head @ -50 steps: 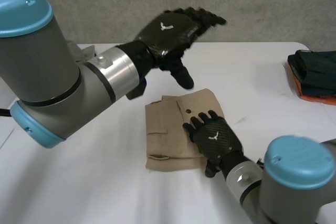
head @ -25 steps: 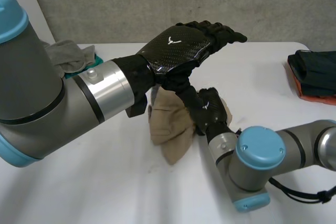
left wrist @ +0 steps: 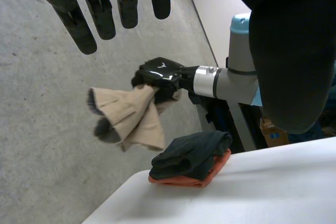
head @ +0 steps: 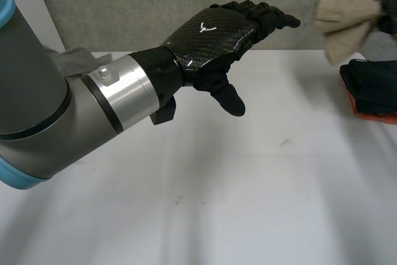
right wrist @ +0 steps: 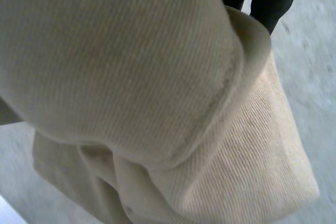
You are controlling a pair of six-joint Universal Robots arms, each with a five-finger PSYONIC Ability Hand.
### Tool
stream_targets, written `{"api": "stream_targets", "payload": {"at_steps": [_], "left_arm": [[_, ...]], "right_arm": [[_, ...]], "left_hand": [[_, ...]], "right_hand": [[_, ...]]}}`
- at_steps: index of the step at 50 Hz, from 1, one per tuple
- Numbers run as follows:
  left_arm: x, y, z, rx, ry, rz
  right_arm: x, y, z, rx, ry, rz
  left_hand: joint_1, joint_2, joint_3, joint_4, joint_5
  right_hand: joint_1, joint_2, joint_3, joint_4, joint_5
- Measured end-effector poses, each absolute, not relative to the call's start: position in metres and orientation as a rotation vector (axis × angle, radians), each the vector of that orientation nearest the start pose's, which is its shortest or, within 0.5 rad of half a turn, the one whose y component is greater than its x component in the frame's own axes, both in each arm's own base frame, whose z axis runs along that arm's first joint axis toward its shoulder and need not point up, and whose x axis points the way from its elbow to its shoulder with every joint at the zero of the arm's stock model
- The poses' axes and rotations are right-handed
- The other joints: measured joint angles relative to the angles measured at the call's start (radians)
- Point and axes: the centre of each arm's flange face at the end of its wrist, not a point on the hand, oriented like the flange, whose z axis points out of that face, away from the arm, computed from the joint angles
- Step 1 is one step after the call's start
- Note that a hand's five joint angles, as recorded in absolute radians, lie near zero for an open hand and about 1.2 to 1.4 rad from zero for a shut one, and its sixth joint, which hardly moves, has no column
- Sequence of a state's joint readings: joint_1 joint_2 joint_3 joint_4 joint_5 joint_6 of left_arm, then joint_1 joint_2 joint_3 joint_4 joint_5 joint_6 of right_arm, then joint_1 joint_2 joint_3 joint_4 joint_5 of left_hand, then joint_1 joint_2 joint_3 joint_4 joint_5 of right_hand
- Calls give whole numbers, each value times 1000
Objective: Fold the laundry.
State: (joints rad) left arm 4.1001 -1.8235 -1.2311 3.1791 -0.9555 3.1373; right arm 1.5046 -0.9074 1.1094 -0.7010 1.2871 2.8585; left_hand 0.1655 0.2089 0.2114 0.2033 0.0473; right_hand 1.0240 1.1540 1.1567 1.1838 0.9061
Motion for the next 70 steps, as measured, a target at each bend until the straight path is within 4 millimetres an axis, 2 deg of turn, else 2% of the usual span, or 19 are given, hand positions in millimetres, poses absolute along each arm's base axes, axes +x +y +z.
{"api": "stream_targets", "payload": {"at_steps": [3, 5, 10, 16, 21, 23, 26, 29, 35, 37, 38, 41, 48, 52, 54, 56, 60, 65, 70], "left_arm": [[-357, -188, 330, -1022, -1348, 1561], [-357, -188, 327, -1022, -1358, 1554], [-357, -189, 320, -1022, -1377, 1538], [-357, -190, 315, -1021, -1394, 1525], [-358, -192, 311, -1020, -1404, 1518], [-358, -192, 311, -1020, -1406, 1517], [-359, -192, 311, -1019, -1403, 1519], [-359, -192, 313, -1019, -1399, 1523], [-360, -189, 315, -1021, -1389, 1525], [-360, -188, 316, -1023, -1387, 1523], [-360, -187, 316, -1023, -1387, 1522], [-360, -186, 316, -1025, -1386, 1520], [-361, -185, 317, -1024, -1380, 1523], [-362, -188, 327, -1007, -1361, 1557], [-362, -191, 334, -986, -1353, 1585], [-361, -195, 343, -952, -1346, 1622], [-356, -211, 375, -802, -1337, 1765], [-329, -248, 418, -531, -1350, 2028], [-281, -303, 425, -350, -1461, 2272]], "right_arm": [[106, -498, 261, -576, 1642, -2805], [67, -520, 237, -578, 1705, -2770], [18, -541, 182, -635, 1822, -2632], [-15, -550, 125, -747, 1863, -2457], [-37, -551, 114, -788, 1861, -2433], [-46, -551, 117, -802, 1855, -2440], [-52, -550, 131, -820, 1841, -2460], [-53, -547, 148, -823, 1835, -2482], [-60, -525, 205, -722, 1905, -2537], [-62, -522, 210, -703, 1922, -2539], [-69, -510, 228, -637, 1986, -2540], [-77, -499, 239, -566, 2063, -2533], [-146, -454, 275, -305, 2627, -2554], [-172, -442, 306, -252, 2863, -2698], [-177, -441, 321, -218, 2889, -2800], [-176, -442, 337, -181, 2843, -2921], [-146, -442, 379, -114, 2500, -3212], [-54, -424, 427, -200, 1859, -3320], [31, -396, 421, -425, 1589, -3143]], "left_hand": [[0, 0, 0, 0, 0], [0, 0, 0, 0, 0], [0, 0, 0, 0, 0], [0, 0, 0, 0, 0], [0, 0, 0, 0, 0], [0, 0, 0, 0, 0], [0, 0, 0, 0, 0], [0, 0, 0, 0, 0], [0, 0, 0, 0, 0], [0, 0, 0, 0, 0], [0, 0, 0, 0, 0], [0, 0, 0, 0, 0], [0, 0, 0, 0, 0], [0, 0, 0, 0, 0], [0, 0, 0, 0, 0], [0, 0, 0, 0, 0], [0, 0, 0, 0, 0], [0, 0, 0, 0, 0], [0, 0, 0, 0, 0]], "right_hand": [[0, 0, 0, 1, 0], [0, 0, 0, 2, 0], [0, 0, 0, 2, 16], [0, 8, 16, 12, 33], [0, 8, 28, 18, 49], [-52, -135, -123, -140, -68], [-528, -655, -625, -641, -570], [-780, -916, -907, -931, -817], [-794, -943, -946, -971, -860], [-794, -943, -946, -971, -860], [-794, -943, -946, -971, -860], [-794, -943, -946, -971, -860], [-794, -943, -946, -971, -860], [-794, -943, -946, -971, -860], [-794, -943, -946, -971, -860], [-794, -943, -946, -971, -860], [-794, -943, -946, -971, -860], [-794, -943, -946, -971, -860], [-794, -943, -946, -972, -860]]}}
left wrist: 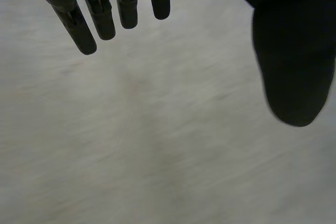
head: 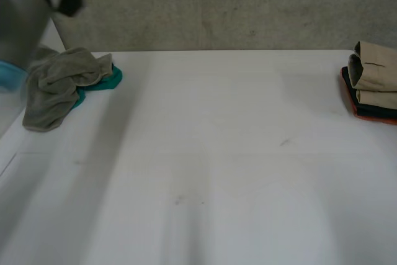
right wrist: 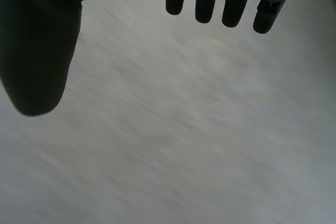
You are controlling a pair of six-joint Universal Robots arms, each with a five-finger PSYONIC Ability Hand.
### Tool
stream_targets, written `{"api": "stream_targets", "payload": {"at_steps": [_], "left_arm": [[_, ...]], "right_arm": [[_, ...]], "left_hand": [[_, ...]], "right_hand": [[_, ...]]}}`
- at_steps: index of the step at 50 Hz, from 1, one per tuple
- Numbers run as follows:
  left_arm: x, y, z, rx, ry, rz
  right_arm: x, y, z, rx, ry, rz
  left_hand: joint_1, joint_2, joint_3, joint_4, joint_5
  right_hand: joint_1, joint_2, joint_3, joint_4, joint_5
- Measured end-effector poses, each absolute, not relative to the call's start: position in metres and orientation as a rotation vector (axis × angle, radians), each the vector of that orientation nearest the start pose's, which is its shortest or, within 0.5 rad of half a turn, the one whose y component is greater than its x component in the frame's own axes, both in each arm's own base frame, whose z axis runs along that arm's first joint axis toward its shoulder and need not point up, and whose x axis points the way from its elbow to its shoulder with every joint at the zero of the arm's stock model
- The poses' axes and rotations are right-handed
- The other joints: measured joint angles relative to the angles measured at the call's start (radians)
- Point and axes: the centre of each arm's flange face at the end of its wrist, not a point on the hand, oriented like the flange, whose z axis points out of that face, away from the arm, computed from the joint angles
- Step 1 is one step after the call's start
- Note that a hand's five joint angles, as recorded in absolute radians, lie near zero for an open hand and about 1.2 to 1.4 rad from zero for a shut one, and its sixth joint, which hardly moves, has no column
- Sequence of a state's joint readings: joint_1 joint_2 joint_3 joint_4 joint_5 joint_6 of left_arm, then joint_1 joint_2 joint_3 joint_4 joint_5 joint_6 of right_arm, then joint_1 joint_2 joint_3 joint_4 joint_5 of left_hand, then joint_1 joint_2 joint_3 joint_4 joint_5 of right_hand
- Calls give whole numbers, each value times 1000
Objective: Fold the laundry.
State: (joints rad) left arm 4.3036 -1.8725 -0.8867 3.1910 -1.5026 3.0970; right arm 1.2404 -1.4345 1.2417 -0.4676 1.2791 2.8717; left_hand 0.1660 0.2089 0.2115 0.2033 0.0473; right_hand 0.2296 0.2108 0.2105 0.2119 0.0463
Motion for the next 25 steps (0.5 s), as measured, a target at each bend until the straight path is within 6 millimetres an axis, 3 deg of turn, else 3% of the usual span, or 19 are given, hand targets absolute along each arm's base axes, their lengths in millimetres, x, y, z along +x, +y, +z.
{"api": "stream_targets", "payload": {"at_steps": [2, 5, 9, 10, 11, 12, 14, 18, 25], "left_arm": [[-256, -332, 414, 383, 1866, -2835], [-228, -368, 388, 370, 1845, -2635], [-200, -410, 340, 431, 1856, -2382], [-189, -425, 320, 453, 1857, -2301], [-185, -431, 312, 462, 1859, -2271], [-171, -451, 284, 488, 1855, -2185], [-155, -473, 251, 505, 1840, -2112], [-134, -506, 197, 523, 1791, -2064], [-122, -539, 134, 603, 1725, -2128]], "right_arm": [[77, -377, 400, -568, 1534, -2990], [128, -352, 366, -726, 1524, -2788], [168, -325, 324, -867, 1582, -2591], [180, -315, 306, -920, 1624, -2516], [183, -313, 301, -933, 1639, -2496], [192, -304, 278, -988, 1711, -2410], [199, -298, 255, -1037, 1802, -2319], [207, -292, 216, -1102, 1967, -2167], [211, -287, 177, -1140, 2160, -2019]], "left_hand": [[0, 0, 0, 0, 0], [0, 0, 0, 0, 0], [0, 0, 0, 0, 0], [0, 0, 0, 0, 0], [0, -1, 0, 0, 0], [0, -1, 0, 0, 0], [0, -1, 0, 0, 0], [0, -1, 0, 0, 0], [0, -1, 0, 0, 0]], "right_hand": [[0, 0, 0, -2, 0], [0, 0, -1, -2, 0], [0, 0, -1, -2, 0], [0, 0, -1, -2, 0], [0, 0, -1, -2, 0], [0, 0, -1, -2, 0], [0, 0, -1, -2, 0], [0, 0, -1, -2, 0], [0, 0, -1, -2, 0]]}}
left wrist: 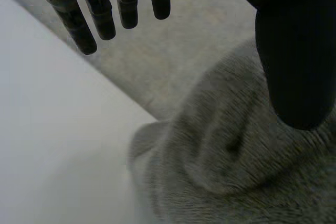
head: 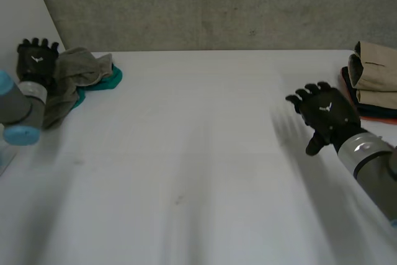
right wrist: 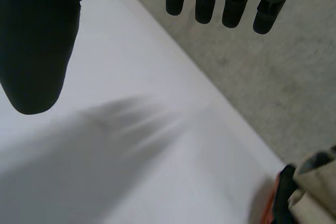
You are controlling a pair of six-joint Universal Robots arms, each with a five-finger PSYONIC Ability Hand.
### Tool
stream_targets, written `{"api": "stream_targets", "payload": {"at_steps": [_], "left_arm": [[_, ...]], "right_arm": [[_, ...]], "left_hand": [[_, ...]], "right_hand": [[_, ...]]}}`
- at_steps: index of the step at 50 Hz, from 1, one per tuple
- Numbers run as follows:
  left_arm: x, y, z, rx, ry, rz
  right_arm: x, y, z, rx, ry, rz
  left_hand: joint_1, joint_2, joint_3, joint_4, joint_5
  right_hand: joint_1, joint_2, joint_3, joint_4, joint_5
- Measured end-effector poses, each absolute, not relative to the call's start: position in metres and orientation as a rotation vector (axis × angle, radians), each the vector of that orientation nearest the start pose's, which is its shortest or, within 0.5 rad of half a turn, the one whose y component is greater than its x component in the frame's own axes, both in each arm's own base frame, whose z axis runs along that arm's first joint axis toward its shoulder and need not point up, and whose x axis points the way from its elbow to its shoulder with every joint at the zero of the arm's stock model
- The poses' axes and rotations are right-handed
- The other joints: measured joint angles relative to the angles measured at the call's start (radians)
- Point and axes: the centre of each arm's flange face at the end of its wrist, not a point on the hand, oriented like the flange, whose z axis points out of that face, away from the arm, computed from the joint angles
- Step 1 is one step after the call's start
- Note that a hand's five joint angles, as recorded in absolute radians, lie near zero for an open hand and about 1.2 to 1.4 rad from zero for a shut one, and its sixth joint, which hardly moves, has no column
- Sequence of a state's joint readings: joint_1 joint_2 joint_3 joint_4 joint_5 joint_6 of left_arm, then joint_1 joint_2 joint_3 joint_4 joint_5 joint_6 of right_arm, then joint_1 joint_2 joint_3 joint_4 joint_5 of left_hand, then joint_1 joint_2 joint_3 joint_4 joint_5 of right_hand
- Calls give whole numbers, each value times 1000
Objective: Fold the laundry.
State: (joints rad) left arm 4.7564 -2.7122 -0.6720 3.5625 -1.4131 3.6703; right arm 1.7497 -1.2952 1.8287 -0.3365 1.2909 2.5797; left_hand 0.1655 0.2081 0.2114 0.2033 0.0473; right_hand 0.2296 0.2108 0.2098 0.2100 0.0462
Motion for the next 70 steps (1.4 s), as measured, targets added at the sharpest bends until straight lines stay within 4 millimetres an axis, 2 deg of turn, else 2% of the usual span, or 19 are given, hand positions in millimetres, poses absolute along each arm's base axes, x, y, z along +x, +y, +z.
{"api": "stream_targets", "payload": {"at_steps": [4, 7, 8, 9, 11, 17, 20, 26, 30, 33, 37, 41, 46, 48, 49, 50, 53, 63, 70], "left_arm": [[-120, -551, 105, 682, 1700, -2180], [-121, -556, 95, 702, 1686, -2198], [-121, -557, 94, 695, 1681, -2201], [-122, -558, 96, 686, 1677, -2202], [-125, -557, 109, 644, 1662, -2205], [-148, -536, 181, 534, 1627, -2278], [-162, -513, 229, 503, 1612, -2384], [-196, -454, 299, 496, 1639, -2631], [-236, -386, 335, 577, 1728, -2844], [-260, -339, 344, 675, 1816, -2951], [-290, -280, 334, 847, 1984, -3018], [-330, -222, 286, 1113, 2275, -2909], [-363, -185, 226, 1325, 2476, -2658], [-372, -174, 202, 1387, 2510, -2524], [-373, -173, 199, 1391, 2510, -2510], [-376, -170, 191, 1408, 2507, -2441], [-376, -169, 188, 1408, 2473, -2370], [-347, -177, 240, 1220, 2355, -2413], [-321, -171, 229, 1140, 2446, -2282]], "right_arm": [[211, -283, 164, -1140, 2220, -1976], [212, -279, 158, -1143, 2237, -1957], [212, -277, 157, -1144, 2240, -1952], [212, -276, 156, -1145, 2241, -1950], [213, -275, 155, -1146, 2241, -1946], [212, -275, 157, -1142, 2235, -1957], [211, -276, 159, -1137, 2233, -1966], [209, -277, 163, -1131, 2229, -1984], [209, -276, 169, -1123, 2217, -2011], [208, -275, 175, -1117, 2203, -2034], [208, -275, 182, -1108, 2190, -2060], [207, -273, 186, -1099, 2187, -2073], [206, -273, 186, -1092, 2200, -2064], [205, -273, 186, -1084, 2216, -2056], [204, -273, 186, -1083, 2219, -2055], [203, -273, 185, -1075, 2237, -2048], [200, -272, 186, -1059, 2275, -2035], [193, -257, 214, -1045, 2373, -1940], [191, -243, 226, -1108, 2421, -1747]], "left_hand": [[60, 22, 20, 26, 16], [321, 256, 253, 243, 230], [759, 655, 623, 638, 609], [759, 655, 623, 638, 609], [946, 956, 945, 958, 896], [946, 981, 976, 992, 903], [946, 985, 977, 992, 903], [946, 985, 977, 995, 903], [946, 985, 978, 996, 903], [946, 985, 978, 996, 903], [946, 985, 980, 996, 903], [946, 985, 980, 997, 903], [900, 900, 896, 905, 867], [338, 382, 407, 406, 373], [338, 382, 407, 406, 373], [119, 140, 144, 148, 124], [95, 71, 64, 65, 37], [95, 68, 58, 62, 33], [95, 68, 58, 62, 33]], "right_hand": [[0, 0, 0, 0, 0], [0, 0, 0, 0, 0], [0, 0, 0, 0, 0], [0, 0, 0, 0, 0], [0, 0, 0, 0, 0], [0, 0, 0, 0, 0], [0, 0, 0, 0, 0], [0, 0, 0, 0, 0], [0, 0, 0, 0, 0], [0, 1, 0, 0, 0], [0, 0, 0, 0, 0], [0, 0, 0, 0, 0], [0, 0, 0, 0, 0], [0, 0, 0, 0, 0], [0, 0, 0, 0, 0], [0, 0, 0, 0, 0], [0, 0, 0, 0, 0], [0, 0, 0, 0, 0], [0, 0, 0, 0, 0]]}}
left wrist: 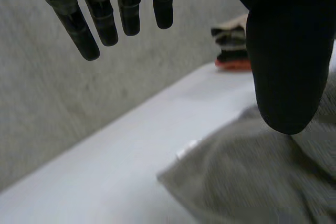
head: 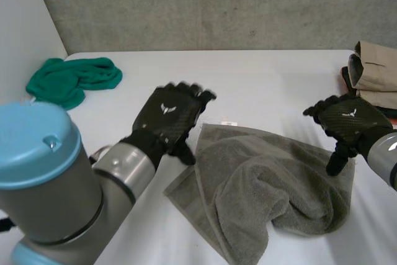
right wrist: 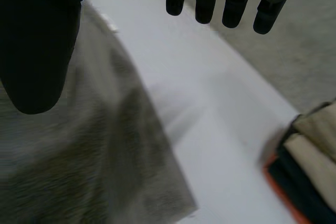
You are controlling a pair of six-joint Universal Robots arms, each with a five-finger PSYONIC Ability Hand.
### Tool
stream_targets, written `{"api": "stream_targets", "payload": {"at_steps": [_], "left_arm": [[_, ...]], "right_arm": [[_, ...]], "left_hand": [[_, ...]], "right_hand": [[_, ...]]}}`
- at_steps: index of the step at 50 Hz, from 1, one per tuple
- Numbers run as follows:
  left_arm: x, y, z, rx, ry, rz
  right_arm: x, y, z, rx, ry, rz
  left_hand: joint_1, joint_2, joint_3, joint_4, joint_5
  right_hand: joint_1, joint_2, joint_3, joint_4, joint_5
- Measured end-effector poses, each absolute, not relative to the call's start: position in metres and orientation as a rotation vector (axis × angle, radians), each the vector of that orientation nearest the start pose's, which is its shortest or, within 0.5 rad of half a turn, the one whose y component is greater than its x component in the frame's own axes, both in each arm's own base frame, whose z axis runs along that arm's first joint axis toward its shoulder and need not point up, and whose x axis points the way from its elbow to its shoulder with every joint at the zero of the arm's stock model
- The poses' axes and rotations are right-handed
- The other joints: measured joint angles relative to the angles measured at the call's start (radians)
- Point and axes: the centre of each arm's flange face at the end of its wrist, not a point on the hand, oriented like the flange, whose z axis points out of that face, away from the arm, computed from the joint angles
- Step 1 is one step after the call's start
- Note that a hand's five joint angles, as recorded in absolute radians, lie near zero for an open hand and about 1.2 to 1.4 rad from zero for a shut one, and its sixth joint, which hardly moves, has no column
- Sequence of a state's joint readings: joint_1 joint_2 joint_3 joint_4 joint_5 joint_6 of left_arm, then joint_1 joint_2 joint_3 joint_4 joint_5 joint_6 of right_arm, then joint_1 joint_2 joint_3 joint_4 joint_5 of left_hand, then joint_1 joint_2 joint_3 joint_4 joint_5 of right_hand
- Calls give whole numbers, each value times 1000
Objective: Fold the laundry.
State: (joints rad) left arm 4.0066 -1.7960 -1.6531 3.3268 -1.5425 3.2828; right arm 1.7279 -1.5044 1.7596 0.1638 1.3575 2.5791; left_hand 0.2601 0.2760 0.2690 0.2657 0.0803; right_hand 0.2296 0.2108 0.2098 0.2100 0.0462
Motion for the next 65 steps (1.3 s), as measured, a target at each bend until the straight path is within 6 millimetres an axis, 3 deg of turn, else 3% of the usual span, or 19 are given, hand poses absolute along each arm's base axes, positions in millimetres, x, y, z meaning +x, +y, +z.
{"api": "stream_targets", "payload": {"at_steps": [8, 15, 22, 27, 35, 43, 48, 54, 57, 58, 59, 60, 62, 65], "left_arm": [[-302, -155, 187, 1139, 2624, -2026], [-301, -164, 179, 1100, 2591, -2091], [-311, -192, 178, 1110, 2477, -2285], [-318, -203, 169, 1209, 2475, -2311], [-319, -221, 160, 1312, 2504, -2311], [-325, -229, 148, 1414, 2548, -2283], [-329, -231, 140, 1453, 2567, -2265], [-341, -237, 130, 1486, 2570, -2259], [-353, -234, 124, 1525, 2573, -2251], [-353, -234, 124, 1525, 2573, -2251], [-362, -230, 121, 1555, 2571, -2247], [-368, -228, 121, 1555, 2564, -2250], [-371, -230, 125, 1514, 2542, -2266], [-368, -238, 150, 1336, 2465, -2330]], "right_arm": [[196, -224, 223, -1249, 2341, -1482], [205, -220, 203, -1212, 2308, -1378], [228, -220, 184, -1067, 2241, -1376], [239, -218, 184, -1042, 2186, -1417], [249, -222, 206, -1039, 2111, -1539], [258, -222, 254, -1041, 1960, -1737], [266, -211, 281, -1051, 1845, -1810], [280, -191, 297, -1069, 1736, -1800], [284, -186, 299, -1076, 1709, -1791], [284, -186, 299, -1076, 1709, -1791], [286, -185, 299, -1076, 1703, -1790], [286, -185, 299, -1074, 1704, -1794], [286, -188, 299, -1069, 1713, -1801], [282, -198, 296, -1051, 1753, -1824]], "left_hand": [[0, 0, 0, 0, 0], [0, 0, 0, 0, 0], [0, 0, 0, 0, 0], [0, 0, 0, 0, 0], [0, -23, -15, -18, -15], [-26, -45, -34, -39, -27], [-26, -45, -34, -39, -27], [-3, -26, -17, -19, -6], [286, 221, 226, 231, 244], [286, 221, 226, 231, 244], [649, 548, 548, 557, 562], [871, 807, 792, 803, 805], [898, 880, 873, 885, 873], [898, 918, 918, 930, 882]], "right_hand": [[0, 0, 0, 0, 0], [23, 34, 35, 35, 32], [631, 662, 655, 645, 629], [839, 914, 909, 913, 886], [854, 958, 975, 983, 942], [854, 958, 975, 986, 942], [854, 958, 975, 986, 942], [854, 958, 975, 986, 942], [854, 958, 975, 986, 942], [854, 958, 975, 986, 942], [854, 958, 975, 986, 942], [854, 958, 975, 986, 942], [854, 958, 975, 986, 942], [854, 962, 975, 986, 942]]}}
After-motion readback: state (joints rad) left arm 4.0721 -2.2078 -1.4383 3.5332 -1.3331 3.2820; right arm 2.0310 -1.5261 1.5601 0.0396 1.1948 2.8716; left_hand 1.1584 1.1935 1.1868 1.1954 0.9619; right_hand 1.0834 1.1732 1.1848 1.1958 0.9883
